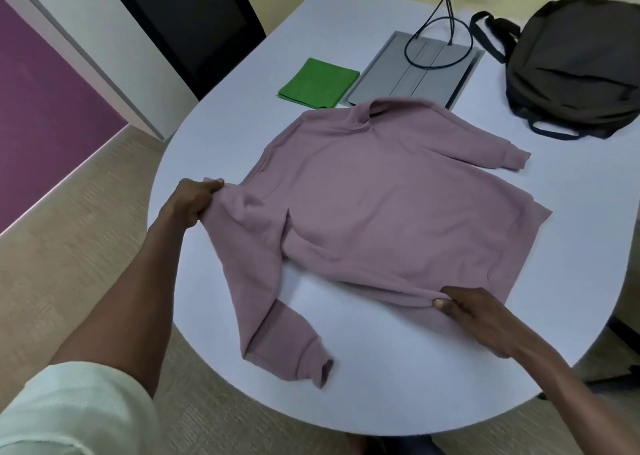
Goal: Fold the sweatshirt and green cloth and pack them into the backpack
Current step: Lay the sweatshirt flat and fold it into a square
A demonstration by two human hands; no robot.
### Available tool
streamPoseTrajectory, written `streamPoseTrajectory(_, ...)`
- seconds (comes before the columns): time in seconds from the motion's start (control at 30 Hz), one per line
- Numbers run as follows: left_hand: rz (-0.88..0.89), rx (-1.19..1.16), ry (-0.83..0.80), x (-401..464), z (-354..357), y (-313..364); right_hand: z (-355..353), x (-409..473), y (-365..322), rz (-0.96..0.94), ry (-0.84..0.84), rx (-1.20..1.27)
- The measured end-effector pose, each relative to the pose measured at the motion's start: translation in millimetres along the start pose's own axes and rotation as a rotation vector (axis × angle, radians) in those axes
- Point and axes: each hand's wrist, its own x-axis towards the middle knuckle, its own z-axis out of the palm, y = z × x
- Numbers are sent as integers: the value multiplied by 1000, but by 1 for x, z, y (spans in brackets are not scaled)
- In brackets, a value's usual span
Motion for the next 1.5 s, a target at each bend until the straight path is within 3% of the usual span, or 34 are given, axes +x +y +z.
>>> streamPoseTrajectory(0.23,-31,-4,-15,49,64,50,-43,57,42,119,71,-21)
streamPoseTrajectory(0.37,-7,25,-174,66,99,49,-35,87,68,174,154,-339)
streamPoseTrajectory(0.5,115,247,-23,65,115,11,-19,104,81,204,287,-541)
streamPoseTrajectory(0.67,205,214,-8,32,109,-20,-4,100,58,168,507,-594)
streamPoseTrajectory(0.77,226,165,-39,12,100,-34,18,104,18,-34,580,-443)
streamPoseTrajectory(0.87,132,36,-75,7,84,-55,62,111,-26,-156,406,-204)
streamPoseTrajectory(1.03,-20,-28,-270,-1,72,-76,121,134,-98,-14,17,269)
streamPoseTrajectory(1.17,16,26,-383,-3,64,-75,141,151,-153,237,-209,724)
streamPoseTrajectory(1.33,32,-37,-505,-4,55,-36,133,157,-189,334,-209,1049)
streamPoseTrajectory(1.5,88,-272,-585,3,55,18,63,163,-211,215,-17,964)
